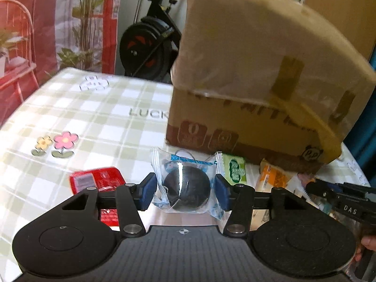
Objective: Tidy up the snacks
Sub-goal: 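Carry both packs to the bin and open both tools over it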
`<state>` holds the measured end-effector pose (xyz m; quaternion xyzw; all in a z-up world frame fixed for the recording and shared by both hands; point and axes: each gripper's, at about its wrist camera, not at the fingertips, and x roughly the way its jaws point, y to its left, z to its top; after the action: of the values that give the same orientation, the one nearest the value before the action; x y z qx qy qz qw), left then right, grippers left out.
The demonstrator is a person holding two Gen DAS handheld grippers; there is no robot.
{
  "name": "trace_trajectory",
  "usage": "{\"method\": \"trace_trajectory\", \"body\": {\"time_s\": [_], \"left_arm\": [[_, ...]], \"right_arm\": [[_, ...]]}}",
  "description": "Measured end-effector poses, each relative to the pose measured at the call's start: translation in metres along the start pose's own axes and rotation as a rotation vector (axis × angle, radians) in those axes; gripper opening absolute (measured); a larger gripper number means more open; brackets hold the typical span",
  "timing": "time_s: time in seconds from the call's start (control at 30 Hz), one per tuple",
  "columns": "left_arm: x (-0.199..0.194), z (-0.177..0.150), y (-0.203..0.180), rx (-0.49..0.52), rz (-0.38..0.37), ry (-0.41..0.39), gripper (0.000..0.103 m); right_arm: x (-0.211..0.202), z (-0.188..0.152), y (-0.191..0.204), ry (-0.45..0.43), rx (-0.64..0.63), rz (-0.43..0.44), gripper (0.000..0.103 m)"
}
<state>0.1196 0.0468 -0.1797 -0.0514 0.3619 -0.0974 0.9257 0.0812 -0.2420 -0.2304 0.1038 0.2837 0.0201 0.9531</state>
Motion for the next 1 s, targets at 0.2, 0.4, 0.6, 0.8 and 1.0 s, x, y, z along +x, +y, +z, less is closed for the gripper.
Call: {"method": "trace_trajectory", "body": {"time_s": [0.2,0.4,0.6,0.8,1.0], "left_arm": [[-0.020,0.007,-0.006,-0.003,-0.013,-0.059,0.056],[-0.037,0.015,-0.015,0.005,-0.046,-0.121,0.056],[-0.062,0.041,-0.021,0.010,-0.064,-0.245,0.056],[-0.076,0.080,-0.038,0.060,-0.084,-0.360,0.056],[-0.062,0.136,-0.065,0.112,-0.120,-0.415,0.056]], "right_arm": [[-0.031,0.003,0.002,-0.062,-0.011,-0.015,0.015],[-0.067,0.011,-0.001,-0.138,-0.010,-0.041,0.015],[-0.110,0.043,-0.001,-0.279,-0.018,-0.055,0.015],[-0.128,0.103,0.005,-0.399,-0.057,-0.020,0.015],[-0.093,0.165,0.020,-0.388,-0.114,0.013,0.015]]}}
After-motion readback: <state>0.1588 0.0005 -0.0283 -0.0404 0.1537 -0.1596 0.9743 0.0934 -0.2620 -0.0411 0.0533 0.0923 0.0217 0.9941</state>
